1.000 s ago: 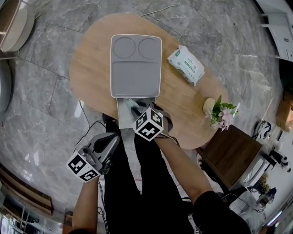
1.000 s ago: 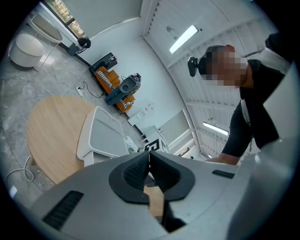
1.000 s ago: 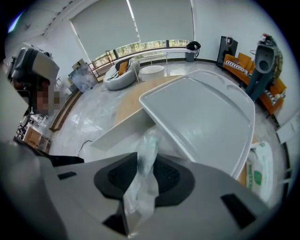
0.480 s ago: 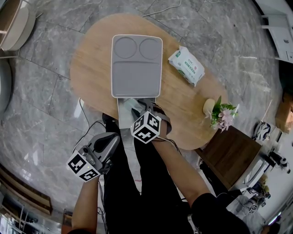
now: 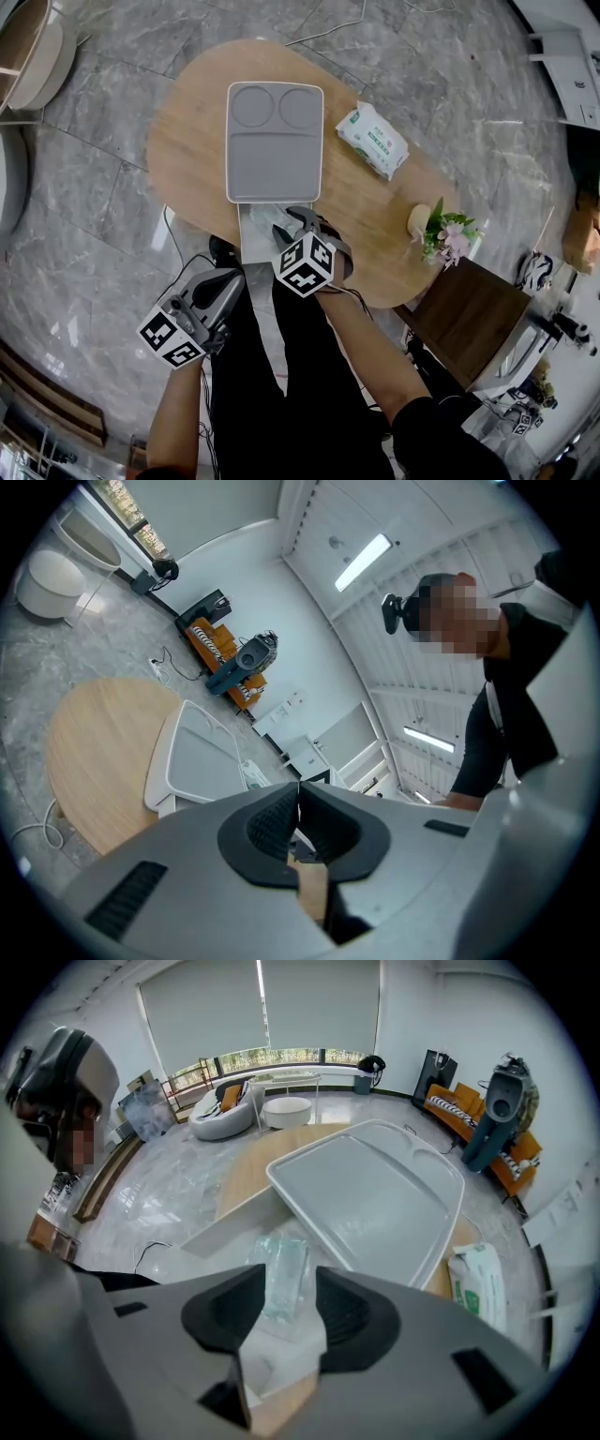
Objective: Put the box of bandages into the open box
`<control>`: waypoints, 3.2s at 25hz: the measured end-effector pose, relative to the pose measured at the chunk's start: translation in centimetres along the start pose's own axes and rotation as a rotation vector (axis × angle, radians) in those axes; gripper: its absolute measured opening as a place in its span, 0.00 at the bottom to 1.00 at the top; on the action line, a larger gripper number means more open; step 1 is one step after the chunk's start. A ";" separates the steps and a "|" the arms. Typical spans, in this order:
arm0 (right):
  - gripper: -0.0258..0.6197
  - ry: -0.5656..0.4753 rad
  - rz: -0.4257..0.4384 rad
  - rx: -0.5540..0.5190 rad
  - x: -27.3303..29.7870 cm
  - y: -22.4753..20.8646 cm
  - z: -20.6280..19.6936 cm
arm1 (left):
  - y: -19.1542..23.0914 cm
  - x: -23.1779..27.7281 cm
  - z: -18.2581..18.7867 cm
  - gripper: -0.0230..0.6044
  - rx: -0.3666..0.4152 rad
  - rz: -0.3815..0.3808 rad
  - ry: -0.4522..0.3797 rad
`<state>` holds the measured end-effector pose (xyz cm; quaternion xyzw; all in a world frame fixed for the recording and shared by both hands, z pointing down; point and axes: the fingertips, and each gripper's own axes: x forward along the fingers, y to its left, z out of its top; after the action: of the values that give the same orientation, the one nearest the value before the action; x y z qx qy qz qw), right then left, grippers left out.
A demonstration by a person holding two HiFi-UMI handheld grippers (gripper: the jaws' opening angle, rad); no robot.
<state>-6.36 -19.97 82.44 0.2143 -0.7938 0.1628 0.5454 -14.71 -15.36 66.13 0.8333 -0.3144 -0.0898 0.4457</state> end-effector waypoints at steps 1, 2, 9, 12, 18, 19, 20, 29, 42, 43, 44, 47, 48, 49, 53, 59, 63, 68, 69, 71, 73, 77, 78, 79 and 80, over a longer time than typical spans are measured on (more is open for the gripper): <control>0.31 -0.008 0.001 0.003 -0.6 -0.1 0.2 | -0.3 0.1 0.4 0.07 0.008 0.000 -0.003; 0.31 -0.019 0.002 0.005 -1.4 -0.2 0.4 | -0.7 0.1 0.9 0.07 0.016 0.001 -0.006; 0.22 -0.174 0.030 0.043 -10.4 -0.8 4.2 | -5.4 0.0 6.3 0.07 0.092 0.000 -0.029; 0.13 -0.274 0.006 0.041 -15.9 -1.8 7.3 | -8.3 -0.1 9.9 0.07 0.134 -0.011 -0.063; 0.07 -0.473 -0.031 0.052 -28.6 -3.6 13.3 | -16.1 -0.3 17.8 0.07 0.245 -0.038 -0.112; 0.06 -0.512 -0.039 0.044 -30.9 -3.9 14.5 | -17.4 -0.3 19.3 0.07 0.268 -0.048 -0.121; 0.06 -0.553 -0.052 0.030 -33.2 -4.3 15.7 | -18.7 -0.3 20.8 0.07 0.296 -0.059 -0.131; 0.06 -0.926 -0.022 -0.098 -53.1 -1.7 19.7 | -32.2 -3.0 28.9 0.07 0.548 -0.180 -0.194; 0.06 -1.294 0.234 -0.086 -61.9 1.6 14.6 | -38.3 -5.7 27.3 0.07 0.693 -0.218 -0.165; 0.06 -1.302 0.246 -0.076 -61.7 1.6 14.4 | -37.6 -5.6 27.0 0.07 0.695 -0.201 -0.159; 0.06 -1.302 0.253 -0.062 -61.4 1.5 14.3 | -36.9 -5.4 26.8 0.07 0.697 -0.179 -0.148; 0.06 -1.284 0.264 -0.043 -60.3 1.3 14.2 | -35.7 -5.0 26.0 0.07 0.685 -0.158 -0.120; 0.06 -1.285 0.272 -0.047 -60.3 1.4 14.2 | -35.6 -4.9 25.9 0.07 0.684 -0.163 -0.117; 0.06 -1.288 0.280 -0.053 -60.3 1.5 14.2 | -35.6 -4.8 25.7 0.07 0.686 -0.164 -0.115; 0.06 -1.289 0.294 -0.065 -60.4 1.4 14.1 | -35.6 -4.3 25.0 0.07 0.672 -0.173 -0.119; 0.06 -1.279 0.312 -0.082 -60.2 1.4 13.1 | -36.0 -3.4 23.6 0.07 0.646 -0.198 -0.112; 0.06 -1.271 0.334 -0.092 -60.2 1.4 12.5 | -36.0 -2.9 23.1 0.07 0.632 -0.195 -0.113; 0.06 -1.262 0.351 -0.095 -60.2 0.8 11.6 | -36.2 -1.9 22.4 0.07 0.625 -0.183 -0.120; 0.06 -1.260 0.353 -0.096 -60.3 0.7 11.4 | -36.2 -1.7 22.3 0.07 0.624 -0.180 -0.121; 0.06 -1.259 0.356 -0.097 -60.4 0.3 11.0 | -36.4 -1.2 22.0 0.07 0.621 -0.174 -0.122; 0.06 -1.259 0.361 -0.096 -60.5 -0.1 10.4 | -36.5 -0.6 21.6 0.07 0.619 -0.170 -0.123; 0.06 -1.252 0.370 -0.092 -60.7 -0.8 9.2 | -37.0 0.5 20.6 0.07 0.612 -0.165 -0.121; 0.06 -1.252 0.372 -0.091 -60.7 -1.0 8.8 | -37.1 0.8 20.3 0.07 0.609 -0.164 -0.121; 0.06 -1.251 0.373 -0.090 -60.8 -1.3 8.5 | -37.3 1.0 20.0 0.07 0.608 -0.162 -0.121; 0.06 -1.250 0.374 -0.089 -60.8 -1.5 8.1 | -37.4 1.3 19.7 0.07 0.606 -0.161 -0.121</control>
<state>7.01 -15.33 22.71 0.1041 -0.9912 0.0665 -0.0482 -5.53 -14.54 24.88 0.9435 -0.2861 -0.0764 0.1490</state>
